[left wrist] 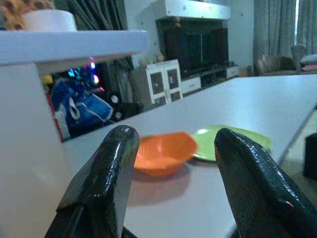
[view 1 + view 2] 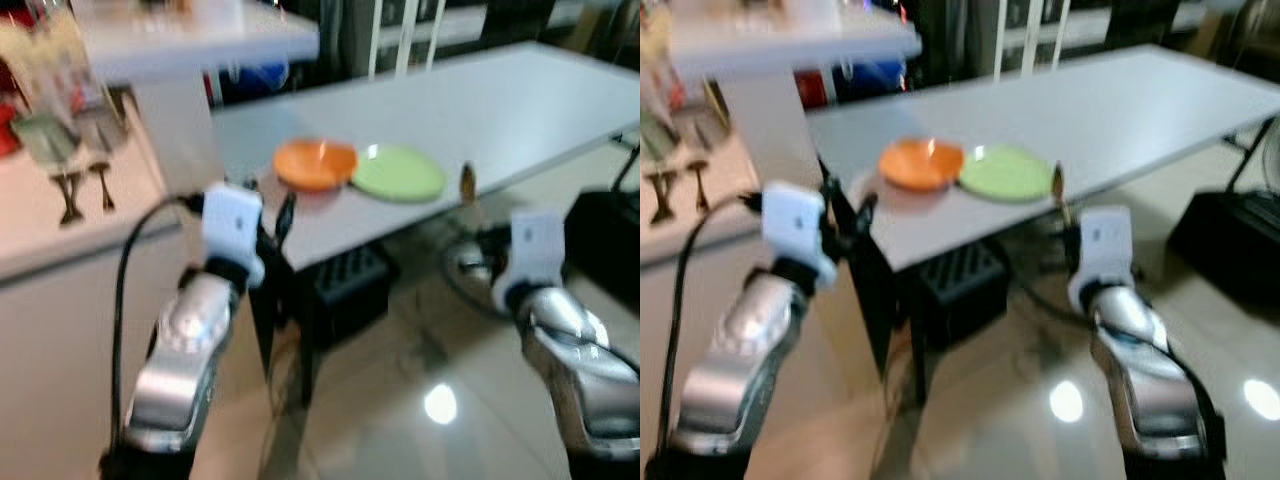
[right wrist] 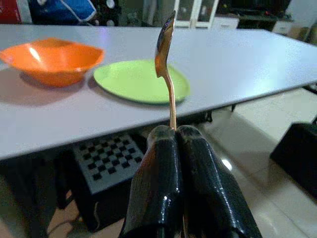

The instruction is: Setting the table

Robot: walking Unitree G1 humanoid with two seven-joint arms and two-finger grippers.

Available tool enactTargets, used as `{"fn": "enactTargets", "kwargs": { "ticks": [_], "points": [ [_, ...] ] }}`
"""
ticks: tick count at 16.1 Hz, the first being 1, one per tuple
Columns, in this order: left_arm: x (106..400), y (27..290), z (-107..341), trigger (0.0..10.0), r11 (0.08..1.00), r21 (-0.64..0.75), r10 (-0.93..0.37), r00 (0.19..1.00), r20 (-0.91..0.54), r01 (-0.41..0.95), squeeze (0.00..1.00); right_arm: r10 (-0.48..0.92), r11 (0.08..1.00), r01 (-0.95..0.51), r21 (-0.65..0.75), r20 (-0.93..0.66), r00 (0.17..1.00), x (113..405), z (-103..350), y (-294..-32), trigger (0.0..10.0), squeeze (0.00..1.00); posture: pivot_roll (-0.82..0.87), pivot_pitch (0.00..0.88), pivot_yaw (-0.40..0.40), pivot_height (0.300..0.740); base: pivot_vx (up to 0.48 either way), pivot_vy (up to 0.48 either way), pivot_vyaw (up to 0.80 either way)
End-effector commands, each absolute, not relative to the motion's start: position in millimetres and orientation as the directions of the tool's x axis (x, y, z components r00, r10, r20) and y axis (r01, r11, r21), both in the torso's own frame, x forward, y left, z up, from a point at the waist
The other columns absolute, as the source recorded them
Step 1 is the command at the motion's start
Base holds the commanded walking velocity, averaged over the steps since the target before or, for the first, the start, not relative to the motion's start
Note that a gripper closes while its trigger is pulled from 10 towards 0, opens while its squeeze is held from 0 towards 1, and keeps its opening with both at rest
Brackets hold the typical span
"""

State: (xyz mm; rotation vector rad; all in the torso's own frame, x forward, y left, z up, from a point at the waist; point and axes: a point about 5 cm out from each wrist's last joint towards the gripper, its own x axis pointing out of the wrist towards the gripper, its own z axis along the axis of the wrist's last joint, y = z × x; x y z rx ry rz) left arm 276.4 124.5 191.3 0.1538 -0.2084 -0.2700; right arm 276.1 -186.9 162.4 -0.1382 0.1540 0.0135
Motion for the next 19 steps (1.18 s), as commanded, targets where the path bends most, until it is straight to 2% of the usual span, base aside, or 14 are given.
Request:
{"fn": "enactTargets", "kwargs": {
  "ticks": [1,10,16,19],
  "points": [
    [276.7,128.6,189.4,10.0,0.951,0.188,-0.280,0.945,0.170,0.247,0.00,0.019,0.990,-0.039,-0.133,-0.154,0.988,276.7,163.1,-181.8,10.0,0.00,-0.01,0.000,-0.019,0.740,0.349,0.000,-0.52],
    [276.1,127.9,189.0,10.0,0.943,0.196,-0.303,0.939,0.162,0.270,0.00,0.001,0.991,-0.022,-0.129,-0.159,0.987,276.7,162.5,-183.6,10.0,0.00,-0.01,0.000,-0.013,0.740,0.353,0.000,-0.50],
    [276.5,127.3,190.0,10.0,0.941,0.206,-0.305,0.938,0.165,0.269,0.00,0.073,0.979,-0.098,-0.178,-0.143,0.987,279.3,167.5,-182.4,10.0,0.00,-0.01,0.000,-0.012,0.740,0.356,0.000,0.00],
    [276.7,127.5,190.6,10.0,0.941,0.208,-0.303,0.938,0.166,0.267,0.00,0.099,0.953,-0.135,-0.270,-0.143,0.985,281.0,170.9,-181.9,10.0,0.00,-0.01,0.000,-0.011,0.740,0.355,0.000,0.00]
  ]
}}
